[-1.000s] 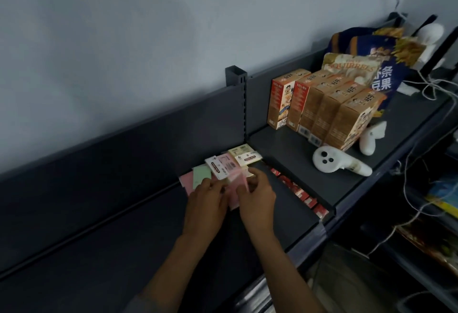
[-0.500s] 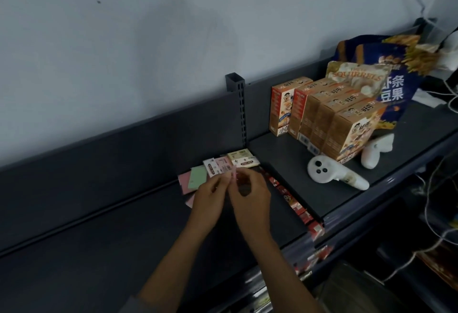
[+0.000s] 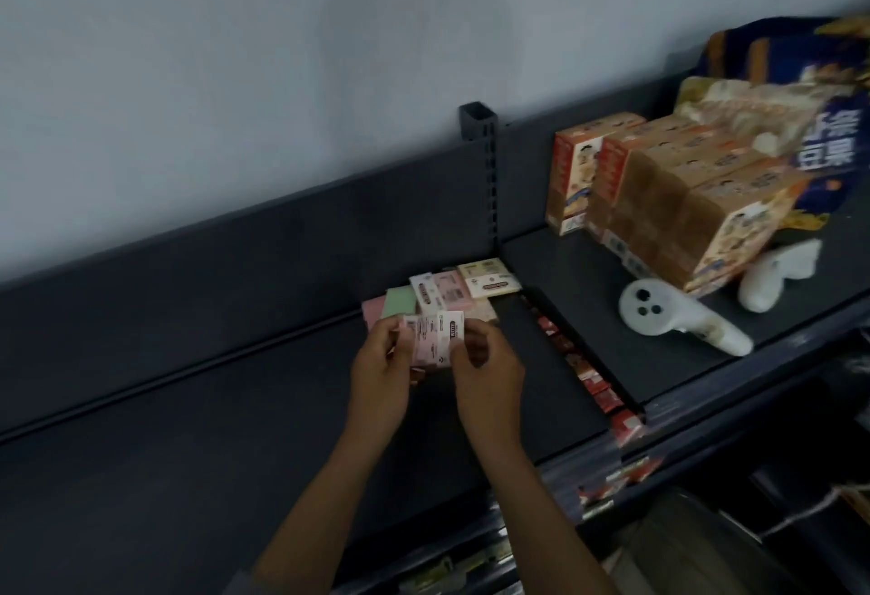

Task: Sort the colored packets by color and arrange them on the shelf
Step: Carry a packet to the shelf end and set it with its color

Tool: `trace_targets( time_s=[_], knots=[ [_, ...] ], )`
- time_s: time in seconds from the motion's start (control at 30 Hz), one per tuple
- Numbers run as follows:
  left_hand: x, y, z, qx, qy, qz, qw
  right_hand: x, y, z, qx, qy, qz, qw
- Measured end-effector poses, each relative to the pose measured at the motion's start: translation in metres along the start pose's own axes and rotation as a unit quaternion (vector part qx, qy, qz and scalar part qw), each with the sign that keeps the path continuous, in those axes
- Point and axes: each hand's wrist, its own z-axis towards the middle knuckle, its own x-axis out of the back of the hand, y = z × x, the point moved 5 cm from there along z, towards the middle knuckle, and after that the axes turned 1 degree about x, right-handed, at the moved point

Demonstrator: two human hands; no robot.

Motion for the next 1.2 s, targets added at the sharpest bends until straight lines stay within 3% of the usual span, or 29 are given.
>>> trace_targets(
  time_s=[0.47, 0.8, 1.2],
  knots=[
    [0.187, -0.039, -0.032, 0.037, 0.177, 0.011, 0.983, -0.173, -0.007, -0.071, 0.012, -0.174, -0.018, 0.985],
    [0.39, -0.073, -0.115, 0.056, 0.339, 0.049, 0.938, -0.336, -0.03, -0.208, 0.031, -0.326, -0.011, 0.945],
    [0.522, -0.093, -0.212, 0.079, 0.427, 0.069, 0.898, -0.44, -0.027, -0.344, 0.058, -0.41, -0.003, 0.91]
  ],
)
